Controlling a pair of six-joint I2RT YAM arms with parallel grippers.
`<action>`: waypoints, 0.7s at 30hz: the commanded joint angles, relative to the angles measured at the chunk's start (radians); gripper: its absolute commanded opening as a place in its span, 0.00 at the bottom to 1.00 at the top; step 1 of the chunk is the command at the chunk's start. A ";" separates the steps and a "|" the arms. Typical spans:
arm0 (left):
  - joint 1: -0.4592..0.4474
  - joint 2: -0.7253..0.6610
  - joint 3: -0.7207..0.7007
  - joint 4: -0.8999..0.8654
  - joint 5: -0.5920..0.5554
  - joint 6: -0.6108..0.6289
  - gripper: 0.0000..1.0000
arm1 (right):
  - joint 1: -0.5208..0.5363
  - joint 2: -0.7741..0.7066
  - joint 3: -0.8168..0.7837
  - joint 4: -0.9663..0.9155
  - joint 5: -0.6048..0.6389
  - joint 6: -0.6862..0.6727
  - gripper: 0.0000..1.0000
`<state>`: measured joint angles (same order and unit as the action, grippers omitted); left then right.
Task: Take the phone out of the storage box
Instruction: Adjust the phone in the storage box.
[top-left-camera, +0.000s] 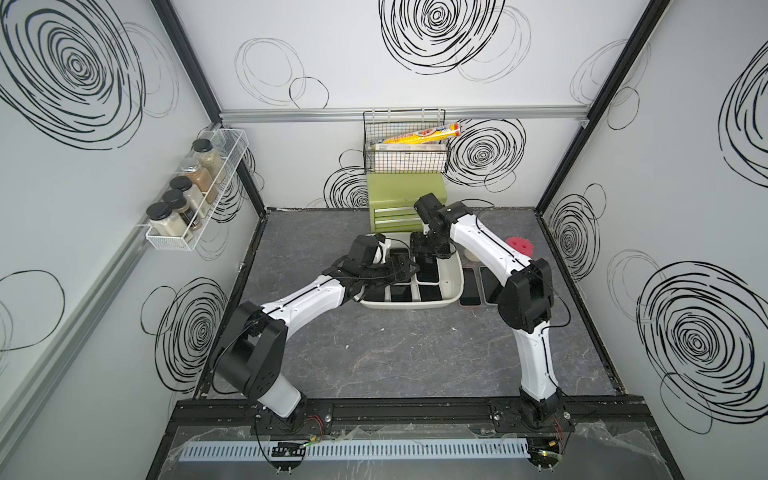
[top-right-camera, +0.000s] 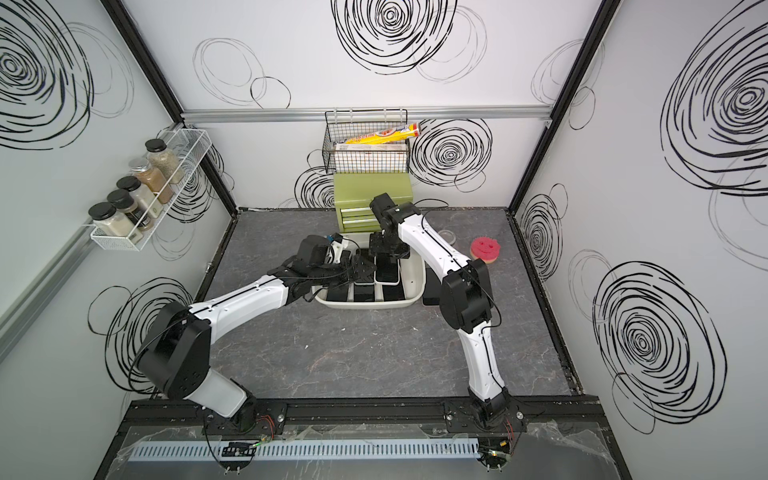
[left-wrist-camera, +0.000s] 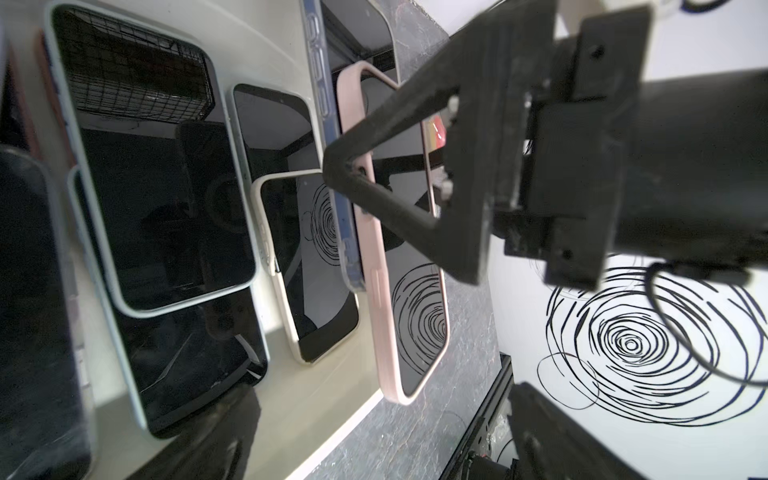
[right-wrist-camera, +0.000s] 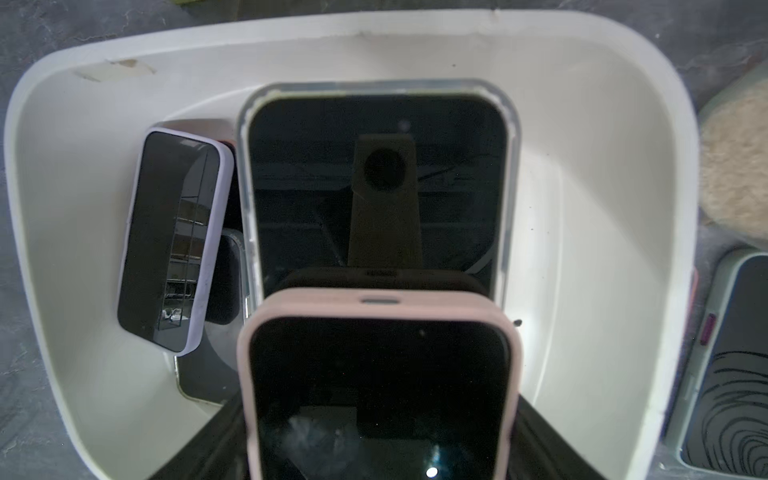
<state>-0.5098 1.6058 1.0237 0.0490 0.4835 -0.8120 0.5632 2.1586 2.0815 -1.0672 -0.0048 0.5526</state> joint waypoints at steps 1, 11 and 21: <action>-0.008 0.038 0.029 0.123 0.025 -0.052 0.99 | -0.005 -0.074 0.024 -0.001 -0.046 -0.004 0.36; -0.033 0.135 0.090 0.133 0.002 -0.081 0.97 | -0.011 -0.072 -0.055 0.041 -0.017 -0.003 0.34; -0.024 0.111 0.035 0.076 -0.022 -0.039 0.98 | -0.023 -0.001 -0.182 0.136 0.078 -0.015 0.33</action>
<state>-0.5396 1.7374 1.0843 0.1173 0.4755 -0.8749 0.5449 2.1548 1.9015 -0.9981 0.0238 0.5488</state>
